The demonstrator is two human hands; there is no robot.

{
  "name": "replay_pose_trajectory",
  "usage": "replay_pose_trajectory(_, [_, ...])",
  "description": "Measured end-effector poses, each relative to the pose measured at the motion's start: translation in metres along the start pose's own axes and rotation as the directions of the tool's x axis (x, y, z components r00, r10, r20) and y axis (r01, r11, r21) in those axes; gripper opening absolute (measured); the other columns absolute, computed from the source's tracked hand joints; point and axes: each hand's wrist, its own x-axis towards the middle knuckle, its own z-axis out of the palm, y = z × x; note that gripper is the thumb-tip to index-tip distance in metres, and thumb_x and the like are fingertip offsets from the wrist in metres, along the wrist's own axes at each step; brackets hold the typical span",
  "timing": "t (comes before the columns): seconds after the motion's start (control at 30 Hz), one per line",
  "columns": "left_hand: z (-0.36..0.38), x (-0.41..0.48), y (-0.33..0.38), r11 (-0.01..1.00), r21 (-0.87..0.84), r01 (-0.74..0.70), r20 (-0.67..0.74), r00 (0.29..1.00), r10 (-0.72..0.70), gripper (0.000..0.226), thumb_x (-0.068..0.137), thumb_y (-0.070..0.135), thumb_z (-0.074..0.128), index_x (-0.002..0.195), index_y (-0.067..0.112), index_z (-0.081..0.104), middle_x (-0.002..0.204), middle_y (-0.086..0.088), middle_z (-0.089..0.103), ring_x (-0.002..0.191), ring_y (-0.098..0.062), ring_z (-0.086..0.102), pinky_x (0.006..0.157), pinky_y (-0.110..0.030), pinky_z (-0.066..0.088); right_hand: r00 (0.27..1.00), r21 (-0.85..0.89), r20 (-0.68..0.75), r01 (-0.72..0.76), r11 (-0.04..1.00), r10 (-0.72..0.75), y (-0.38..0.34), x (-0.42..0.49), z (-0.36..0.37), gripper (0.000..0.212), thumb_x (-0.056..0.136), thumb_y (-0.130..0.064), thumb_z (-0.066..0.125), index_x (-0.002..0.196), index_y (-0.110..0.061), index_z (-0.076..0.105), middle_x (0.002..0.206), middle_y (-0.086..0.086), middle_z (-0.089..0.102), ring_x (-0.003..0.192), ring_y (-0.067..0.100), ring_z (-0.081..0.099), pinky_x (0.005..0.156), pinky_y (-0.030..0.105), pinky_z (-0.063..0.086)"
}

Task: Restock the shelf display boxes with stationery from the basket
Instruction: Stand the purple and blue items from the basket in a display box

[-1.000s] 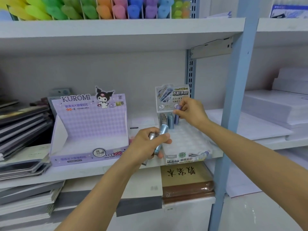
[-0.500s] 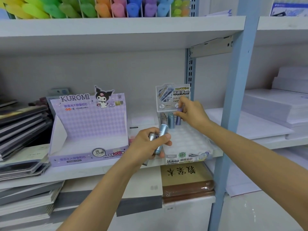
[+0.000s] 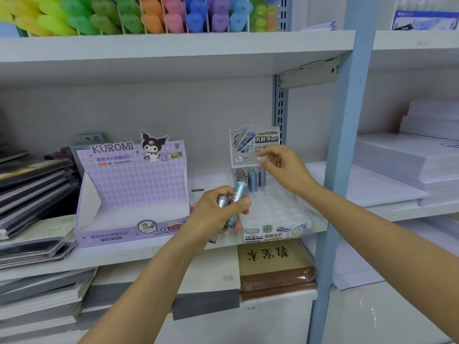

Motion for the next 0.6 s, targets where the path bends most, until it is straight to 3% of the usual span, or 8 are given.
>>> replay_pose_trajectory(0.1, [0.001,0.002,0.003,1.000,0.025,-0.011,-0.003,1.000,0.011,0.015,0.086,0.032,0.072,0.094,0.019,0.067,0.075,0.002,0.070,0.055,-0.013,0.061,0.045,-0.018,0.040,0.952,0.433,0.276,0.002,0.902,-0.135,-0.024,-0.013,-0.011,0.018,0.094,-0.026,0.060,0.109,-0.022,0.069,0.098,-0.005,0.067,0.073,0.005,0.060,0.063,0.019,0.047])
replay_pose_trajectory(0.17, [0.003,0.002,0.005,0.999,0.031,-0.007,-0.004,1.000,0.008,0.016,0.087,0.031,0.071,0.095,0.019,0.067,0.072,0.004,0.069,0.055,-0.012,0.062,0.045,-0.019,0.040,0.853,0.531,0.463,-0.047,0.846,-0.242,-0.034,-0.020,-0.016,0.024,0.093,-0.027,0.063,0.117,-0.024,0.067,0.111,0.002,0.066,0.081,0.017,0.064,0.064,0.022,0.050])
replay_pose_trajectory(0.23, [0.005,0.002,0.007,1.000,0.010,0.002,0.001,1.000,-0.002,0.018,0.087,0.030,0.071,0.096,0.016,0.067,0.069,0.005,0.067,0.055,-0.011,0.061,0.046,-0.019,0.041,0.791,0.515,0.542,-0.045,0.856,-0.284,-0.038,-0.022,-0.018,0.027,0.091,-0.022,0.066,0.118,-0.024,0.067,0.113,0.009,0.066,0.089,0.028,0.062,0.072,0.026,0.052])
replay_pose_trajectory(0.3, [0.006,-0.001,0.008,0.998,-0.058,0.012,0.007,1.000,-0.011,0.019,0.085,0.028,0.072,0.098,0.014,0.068,0.069,0.004,0.067,0.053,-0.011,0.059,0.044,-0.019,0.040,0.803,0.512,0.534,-0.056,0.857,-0.266,-0.036,-0.022,-0.020,0.023,0.090,-0.017,0.067,0.112,-0.020,0.070,0.105,0.010,0.069,0.088,0.027,0.062,0.077,0.027,0.052])
replay_pose_trajectory(0.37, [0.004,-0.003,0.010,0.988,-0.154,0.011,-0.007,1.000,-0.013,0.026,0.082,0.022,0.075,0.105,0.013,0.067,0.072,0.001,0.068,0.052,-0.012,0.056,0.041,-0.018,0.037,0.865,0.551,0.465,-0.113,0.827,-0.191,-0.032,-0.024,-0.022,0.019,0.088,-0.016,0.068,0.107,-0.015,0.071,0.094,0.009,0.069,0.080,0.018,0.062,0.077,0.026,0.052])
replay_pose_trajectory(0.47, [-0.002,-0.006,0.010,0.968,-0.250,-0.024,-0.081,0.997,0.003,0.028,0.080,0.008,0.074,0.106,0.014,0.068,0.067,-0.003,0.064,0.049,-0.011,0.053,0.040,-0.019,0.036,0.933,0.671,0.354,-0.202,0.713,-0.069,-0.026,-0.028,-0.024,0.021,0.083,-0.018,0.069,0.102,-0.009,0.069,0.083,0.004,0.069,0.075,0.016,0.065,0.075,0.024,0.055])
replay_pose_trajectory(0.6, [0.000,-0.006,0.008,0.955,-0.270,-0.125,-0.219,0.974,0.065,0.018,0.084,0.006,0.071,0.100,0.014,0.070,0.052,0.005,0.053,0.043,-0.008,0.043,0.040,-0.019,0.034,0.908,0.673,0.416,-0.277,0.686,-0.041,-0.029,-0.041,-0.022,0.016,0.083,-0.016,0.068,0.094,-0.005,0.066,0.078,0.009,0.070,0.069,0.018,0.068,0.069,0.023,0.057])
